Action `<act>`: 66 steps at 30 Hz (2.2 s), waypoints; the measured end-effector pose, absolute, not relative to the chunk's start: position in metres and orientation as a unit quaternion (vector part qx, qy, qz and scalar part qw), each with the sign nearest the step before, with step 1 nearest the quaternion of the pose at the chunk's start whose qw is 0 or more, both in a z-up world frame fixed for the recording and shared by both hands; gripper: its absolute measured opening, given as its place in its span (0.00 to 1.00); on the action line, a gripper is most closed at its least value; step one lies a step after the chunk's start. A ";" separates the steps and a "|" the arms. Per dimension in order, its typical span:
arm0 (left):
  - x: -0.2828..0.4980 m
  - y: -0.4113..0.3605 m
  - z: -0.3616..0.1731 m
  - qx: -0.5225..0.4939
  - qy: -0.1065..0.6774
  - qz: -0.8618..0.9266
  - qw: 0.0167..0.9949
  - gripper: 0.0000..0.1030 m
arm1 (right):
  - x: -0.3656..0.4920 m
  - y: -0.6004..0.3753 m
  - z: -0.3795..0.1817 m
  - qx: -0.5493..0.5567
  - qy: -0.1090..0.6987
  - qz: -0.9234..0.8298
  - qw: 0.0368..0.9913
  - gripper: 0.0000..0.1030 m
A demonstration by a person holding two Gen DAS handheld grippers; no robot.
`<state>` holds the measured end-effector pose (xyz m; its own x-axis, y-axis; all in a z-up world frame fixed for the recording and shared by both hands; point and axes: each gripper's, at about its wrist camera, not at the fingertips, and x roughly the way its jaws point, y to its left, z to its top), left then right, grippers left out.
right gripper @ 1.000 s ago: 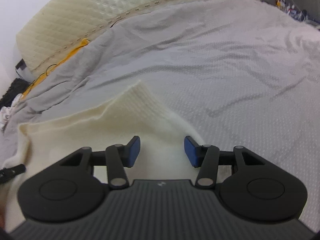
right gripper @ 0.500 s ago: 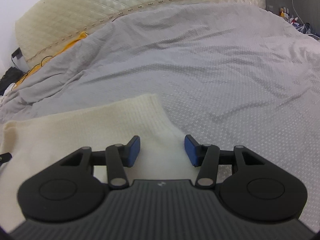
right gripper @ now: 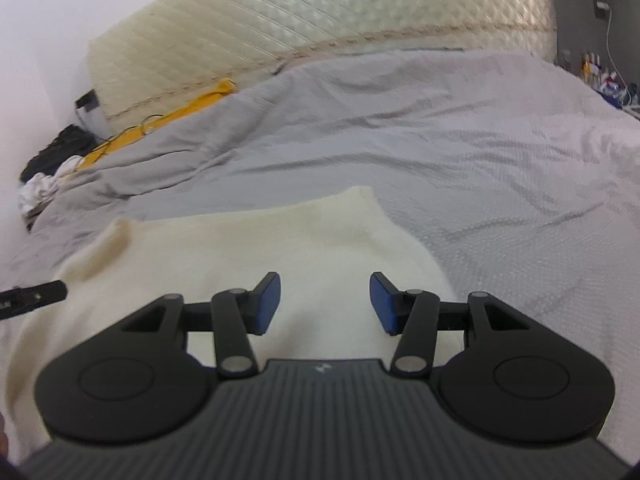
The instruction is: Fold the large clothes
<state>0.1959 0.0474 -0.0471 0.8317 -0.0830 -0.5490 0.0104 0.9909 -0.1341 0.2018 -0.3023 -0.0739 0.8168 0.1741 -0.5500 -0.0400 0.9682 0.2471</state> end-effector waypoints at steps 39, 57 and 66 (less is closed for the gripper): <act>0.050 0.014 -0.056 -0.127 0.381 -0.104 0.910 0.65 | 0.070 -0.303 -0.103 0.349 0.388 0.111 0.845 0.54; 0.085 0.046 -0.085 -0.247 0.439 -0.122 0.855 0.82 | 0.110 -0.317 -0.175 0.564 0.396 0.119 0.715 1.00; 0.098 0.087 -0.130 -0.438 0.472 -0.123 0.755 0.82 | 0.110 -0.326 -0.167 0.612 0.335 0.145 0.702 1.00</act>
